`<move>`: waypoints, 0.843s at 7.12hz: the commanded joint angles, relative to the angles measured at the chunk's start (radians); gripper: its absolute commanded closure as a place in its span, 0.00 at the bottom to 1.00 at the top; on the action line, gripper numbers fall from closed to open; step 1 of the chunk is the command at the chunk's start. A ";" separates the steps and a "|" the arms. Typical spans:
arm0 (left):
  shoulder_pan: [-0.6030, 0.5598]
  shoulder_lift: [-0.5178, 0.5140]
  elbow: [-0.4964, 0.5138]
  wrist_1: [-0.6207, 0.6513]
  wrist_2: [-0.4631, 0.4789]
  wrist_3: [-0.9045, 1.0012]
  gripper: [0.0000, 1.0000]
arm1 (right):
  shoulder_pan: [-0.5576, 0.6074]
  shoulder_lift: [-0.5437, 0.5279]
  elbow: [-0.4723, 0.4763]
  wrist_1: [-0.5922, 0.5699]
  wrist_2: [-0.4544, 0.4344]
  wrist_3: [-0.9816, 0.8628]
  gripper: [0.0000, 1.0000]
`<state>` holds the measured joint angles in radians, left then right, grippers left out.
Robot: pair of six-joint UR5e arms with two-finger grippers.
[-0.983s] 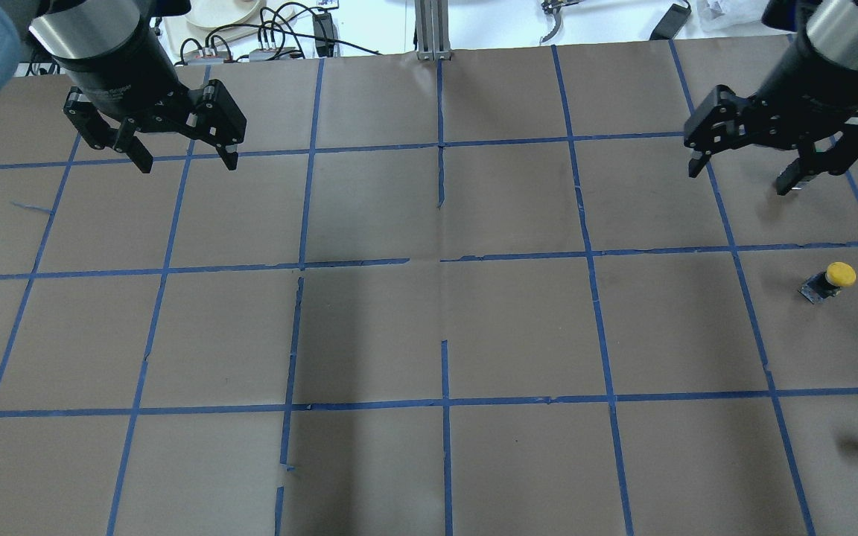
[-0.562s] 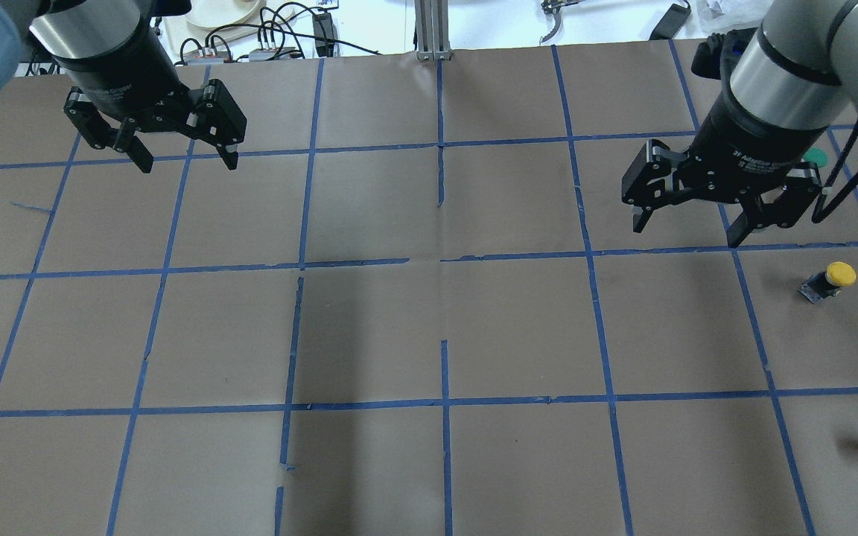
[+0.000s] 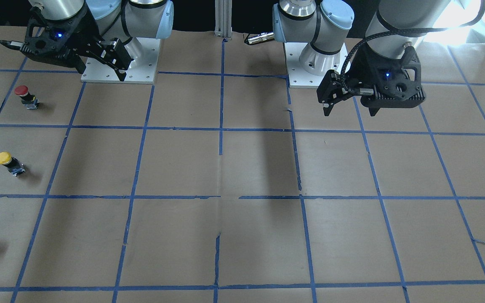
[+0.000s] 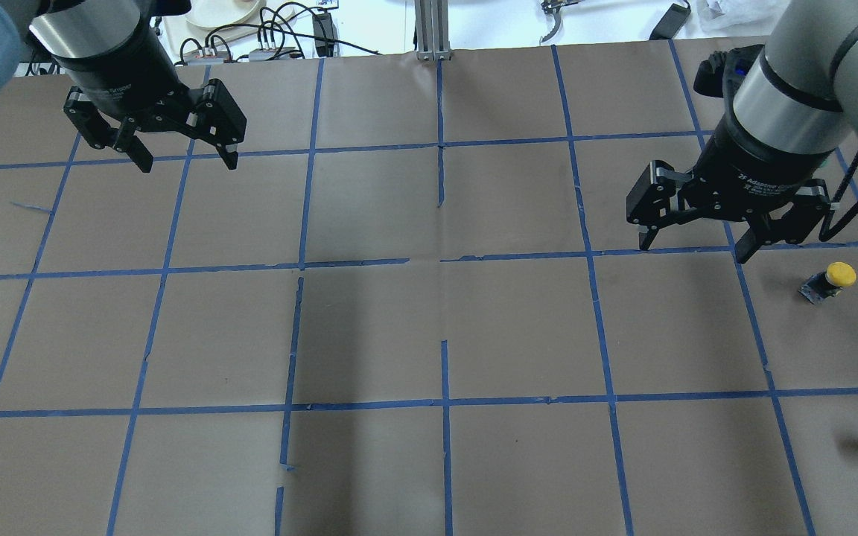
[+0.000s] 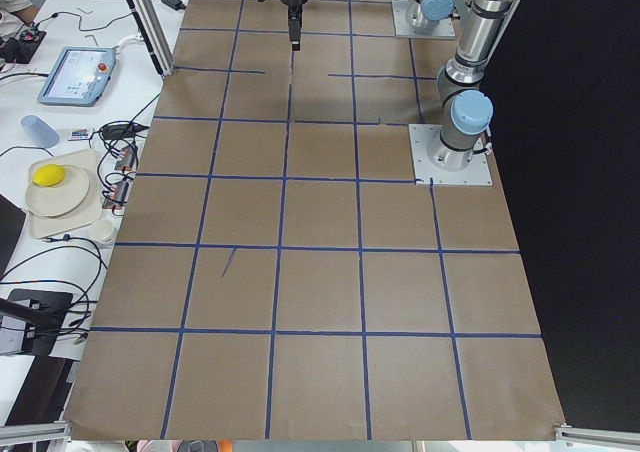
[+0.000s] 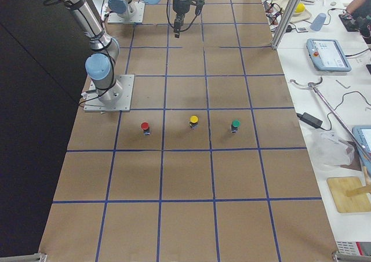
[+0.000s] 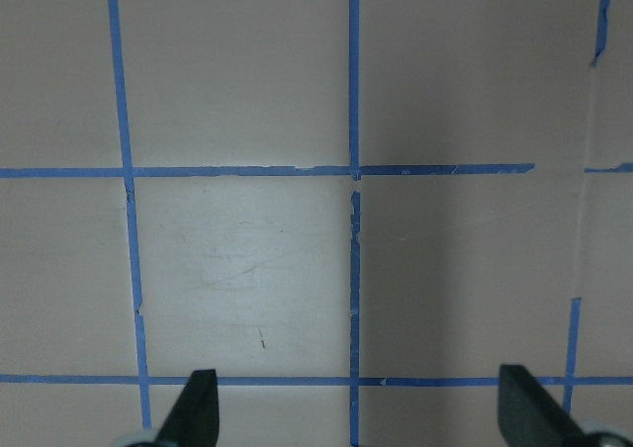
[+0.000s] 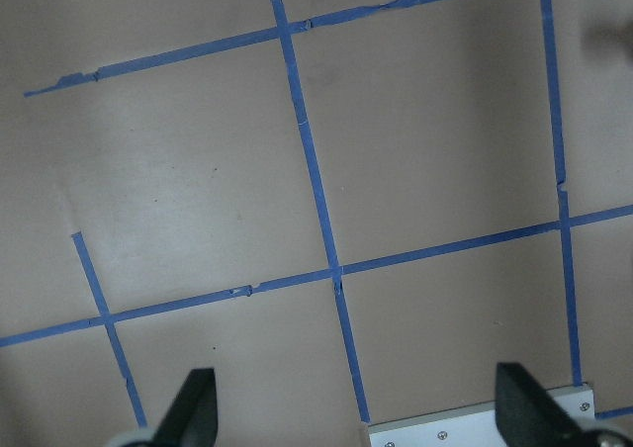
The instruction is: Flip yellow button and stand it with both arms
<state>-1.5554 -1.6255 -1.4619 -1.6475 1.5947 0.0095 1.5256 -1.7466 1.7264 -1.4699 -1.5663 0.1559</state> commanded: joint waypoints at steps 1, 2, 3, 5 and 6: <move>0.000 -0.001 0.002 0.000 -0.002 0.000 0.00 | -0.001 -0.001 0.009 -0.024 0.003 -0.003 0.00; 0.000 -0.002 0.000 0.000 -0.002 0.000 0.00 | -0.001 0.001 0.009 -0.026 0.005 -0.003 0.00; 0.000 -0.001 0.000 0.000 -0.001 0.000 0.00 | -0.001 0.001 0.007 -0.026 0.006 -0.003 0.00; -0.003 0.021 -0.015 -0.009 0.001 0.000 0.00 | -0.001 -0.001 0.007 -0.023 0.005 -0.003 0.00; -0.003 0.029 -0.015 -0.009 0.001 -0.002 0.00 | -0.001 0.001 0.007 -0.024 0.006 -0.003 0.00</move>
